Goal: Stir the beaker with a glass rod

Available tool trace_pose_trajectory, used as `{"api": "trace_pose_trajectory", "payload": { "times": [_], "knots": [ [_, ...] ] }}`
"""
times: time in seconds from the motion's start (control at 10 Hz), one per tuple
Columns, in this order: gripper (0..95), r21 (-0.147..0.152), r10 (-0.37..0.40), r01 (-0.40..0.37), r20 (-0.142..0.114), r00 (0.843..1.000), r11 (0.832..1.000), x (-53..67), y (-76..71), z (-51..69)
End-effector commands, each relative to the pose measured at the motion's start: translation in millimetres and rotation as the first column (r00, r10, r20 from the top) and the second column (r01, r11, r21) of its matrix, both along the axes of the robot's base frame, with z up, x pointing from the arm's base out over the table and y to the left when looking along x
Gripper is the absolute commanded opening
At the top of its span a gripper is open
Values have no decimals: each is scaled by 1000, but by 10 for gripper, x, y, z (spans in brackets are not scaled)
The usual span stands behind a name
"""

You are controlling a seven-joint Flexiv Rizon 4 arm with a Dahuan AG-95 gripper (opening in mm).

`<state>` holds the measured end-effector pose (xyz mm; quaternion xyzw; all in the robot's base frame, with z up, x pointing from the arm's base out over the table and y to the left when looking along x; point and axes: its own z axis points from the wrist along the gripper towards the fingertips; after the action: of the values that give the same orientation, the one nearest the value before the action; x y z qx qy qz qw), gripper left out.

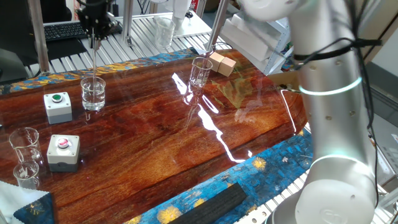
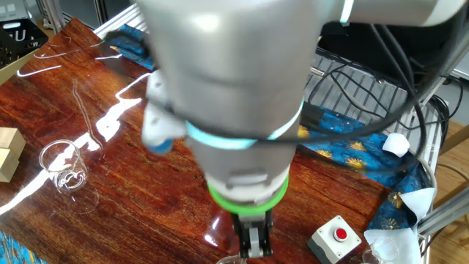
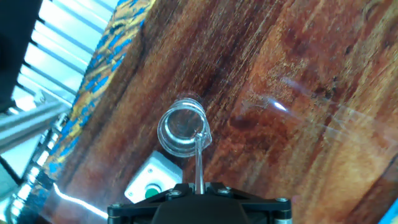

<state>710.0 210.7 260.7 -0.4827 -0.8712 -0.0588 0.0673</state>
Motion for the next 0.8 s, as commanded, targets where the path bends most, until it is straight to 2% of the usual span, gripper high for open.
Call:
{"api": "trace_pose_trajectory", "payload": {
  "times": [0.1,0.8],
  "knots": [
    [0,19,-79,78,77,994,997,76,-12,-14],
    [0,18,-85,84,77,993,996,94,-14,-10]
  ]
}}
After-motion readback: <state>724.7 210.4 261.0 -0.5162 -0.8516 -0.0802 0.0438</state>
